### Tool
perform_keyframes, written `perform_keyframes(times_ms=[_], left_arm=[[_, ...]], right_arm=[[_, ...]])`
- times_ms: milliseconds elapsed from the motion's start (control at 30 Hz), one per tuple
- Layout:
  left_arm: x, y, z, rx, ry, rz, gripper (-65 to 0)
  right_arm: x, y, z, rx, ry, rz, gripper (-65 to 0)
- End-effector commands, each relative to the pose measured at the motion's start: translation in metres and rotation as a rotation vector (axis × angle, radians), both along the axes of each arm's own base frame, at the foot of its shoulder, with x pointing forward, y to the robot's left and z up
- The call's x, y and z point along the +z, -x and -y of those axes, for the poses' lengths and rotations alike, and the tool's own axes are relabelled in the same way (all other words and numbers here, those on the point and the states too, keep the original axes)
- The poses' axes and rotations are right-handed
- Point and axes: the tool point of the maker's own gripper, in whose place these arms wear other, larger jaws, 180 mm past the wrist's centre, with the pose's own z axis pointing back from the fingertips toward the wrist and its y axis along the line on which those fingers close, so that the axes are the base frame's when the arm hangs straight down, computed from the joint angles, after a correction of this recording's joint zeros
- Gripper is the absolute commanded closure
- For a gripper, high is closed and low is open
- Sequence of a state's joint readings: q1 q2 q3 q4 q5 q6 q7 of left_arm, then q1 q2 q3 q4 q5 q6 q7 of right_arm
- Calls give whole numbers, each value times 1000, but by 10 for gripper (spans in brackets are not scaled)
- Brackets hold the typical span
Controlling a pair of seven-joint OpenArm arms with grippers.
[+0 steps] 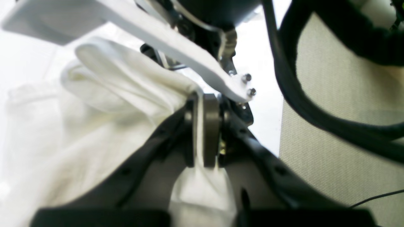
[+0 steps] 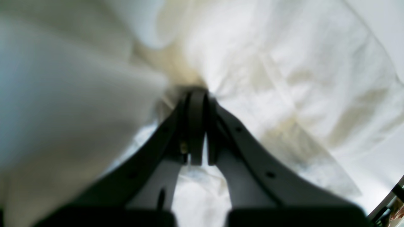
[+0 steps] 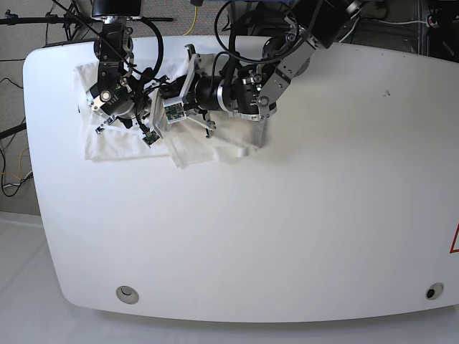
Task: Fold the T-shirt properly
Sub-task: 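Fold the grasped edge with the left gripper over the right gripper, then open the left gripper and lift it off the shirt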
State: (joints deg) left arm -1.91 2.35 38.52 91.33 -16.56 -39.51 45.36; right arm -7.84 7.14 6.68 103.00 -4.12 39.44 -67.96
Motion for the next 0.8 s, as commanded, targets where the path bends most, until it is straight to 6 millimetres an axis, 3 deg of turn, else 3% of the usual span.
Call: perform_keyframes(times_ms=[0,233,467,767], left_arm=[[26,-8,13,-8,93,29,-13],[29,-11,13,-8,95,44,-29],[38,-12,13,-6,113,64,-266],[48,-12,15,-12,133,88,-272]], right_arm=[[0,0,-3,5,-9,-2,0],[0,0,-3,6,-10,-2,0],[0,0,-2,7,-7,-2,0],[0,0,-1,7,-5,-2,0]])
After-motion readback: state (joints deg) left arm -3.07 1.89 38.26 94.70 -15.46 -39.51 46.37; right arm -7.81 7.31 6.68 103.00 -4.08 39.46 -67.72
